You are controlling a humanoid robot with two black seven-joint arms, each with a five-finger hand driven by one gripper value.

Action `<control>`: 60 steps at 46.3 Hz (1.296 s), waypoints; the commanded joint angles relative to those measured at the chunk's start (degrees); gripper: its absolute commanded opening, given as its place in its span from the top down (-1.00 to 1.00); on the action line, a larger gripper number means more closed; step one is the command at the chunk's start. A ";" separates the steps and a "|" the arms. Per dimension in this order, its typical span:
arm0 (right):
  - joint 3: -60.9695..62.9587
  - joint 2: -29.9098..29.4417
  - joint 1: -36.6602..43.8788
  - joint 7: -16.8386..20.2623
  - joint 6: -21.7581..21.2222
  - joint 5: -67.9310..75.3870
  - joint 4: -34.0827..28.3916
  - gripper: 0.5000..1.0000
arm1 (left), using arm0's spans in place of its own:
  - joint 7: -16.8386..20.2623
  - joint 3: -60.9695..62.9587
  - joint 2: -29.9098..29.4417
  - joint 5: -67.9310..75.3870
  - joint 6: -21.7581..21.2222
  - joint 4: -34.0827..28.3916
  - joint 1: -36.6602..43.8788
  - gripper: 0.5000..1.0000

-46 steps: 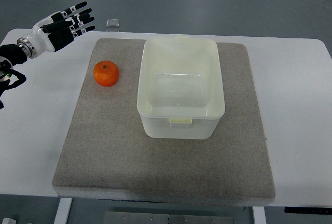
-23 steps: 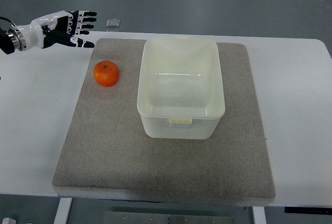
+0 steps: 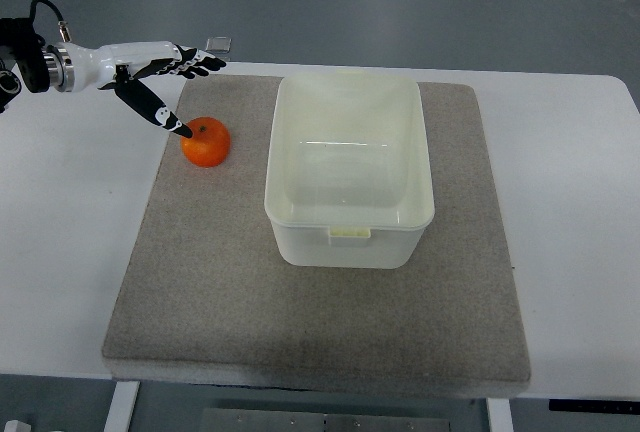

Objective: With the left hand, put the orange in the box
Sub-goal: 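Reach the left hand forward and lower it over the orange, then close the left hand fingers around the orange, then lift the orange with the left hand and carry it over the box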

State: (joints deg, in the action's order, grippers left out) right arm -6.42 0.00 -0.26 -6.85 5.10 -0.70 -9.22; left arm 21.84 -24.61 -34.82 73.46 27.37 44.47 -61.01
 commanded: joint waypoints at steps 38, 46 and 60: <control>0.00 0.00 0.00 0.00 0.00 0.00 -0.01 -0.73 | -0.22 6.76 5.29 16.89 -11.46 -0.35 0.81 -0.88; 0.00 0.00 0.00 0.00 0.00 0.00 -0.01 -0.73 | -0.22 6.76 5.29 22.25 -11.46 -0.35 0.81 -0.15; 0.00 0.00 0.00 0.00 0.00 0.00 -0.01 -0.73 | -0.39 6.68 5.20 23.31 -11.46 -0.44 0.20 1.00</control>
State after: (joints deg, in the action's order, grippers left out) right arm -6.42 0.00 -0.26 -6.85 5.10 -0.70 -9.21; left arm 21.46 -17.84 -29.54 96.86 15.90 44.03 -60.36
